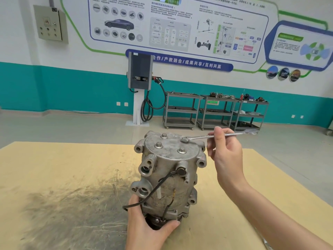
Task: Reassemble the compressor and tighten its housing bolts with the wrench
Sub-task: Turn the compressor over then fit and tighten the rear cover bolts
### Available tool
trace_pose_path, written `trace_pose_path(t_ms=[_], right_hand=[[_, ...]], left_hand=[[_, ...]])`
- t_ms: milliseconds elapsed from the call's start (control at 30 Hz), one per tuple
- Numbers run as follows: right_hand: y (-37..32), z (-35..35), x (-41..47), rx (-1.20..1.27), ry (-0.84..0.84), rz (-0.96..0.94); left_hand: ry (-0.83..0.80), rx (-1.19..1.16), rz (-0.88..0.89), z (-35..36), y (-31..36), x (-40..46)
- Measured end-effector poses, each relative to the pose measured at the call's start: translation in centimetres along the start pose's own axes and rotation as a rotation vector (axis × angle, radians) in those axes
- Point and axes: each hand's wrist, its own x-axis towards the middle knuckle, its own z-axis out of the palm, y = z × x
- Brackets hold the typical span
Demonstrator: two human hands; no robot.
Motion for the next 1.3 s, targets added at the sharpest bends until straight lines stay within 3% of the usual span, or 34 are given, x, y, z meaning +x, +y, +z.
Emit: trace_pose_path(t_ms=[267,433,600,1000,1167,1300], right_hand=[[0.0,0.2,0.3,0.100,-0.023,0.007],[-2.7,0.8,5.0,0.106,-0.111,0.266],[-3.0,3.6,8.0,-0.073,-0.384,0.451],[-1.2,4.9,9.6,-0.068,-0.518,0.697],[-0.8,5.2,10.1,-0.082,-0.597,0.758],[-0.7,5.5,10.6,-0.084,-0.645,0.811]], left_hand=[[-0.016,-0.003,0.017,0.0,-0.1,-0.2],[0.003,0.020,0.006,0.3,-0.2,-0.6],[-0.006,0.019,0.062,0.2,0.0,-0.6],[-0.014,-0.011,-0.027,0.2,-0.1,-0.3],[-0.098,-0.025,-0.019,-0.2,-0.7,-0.1],[-0.258,0.017,-0.112,-1.1,-0.9,-0.2]])
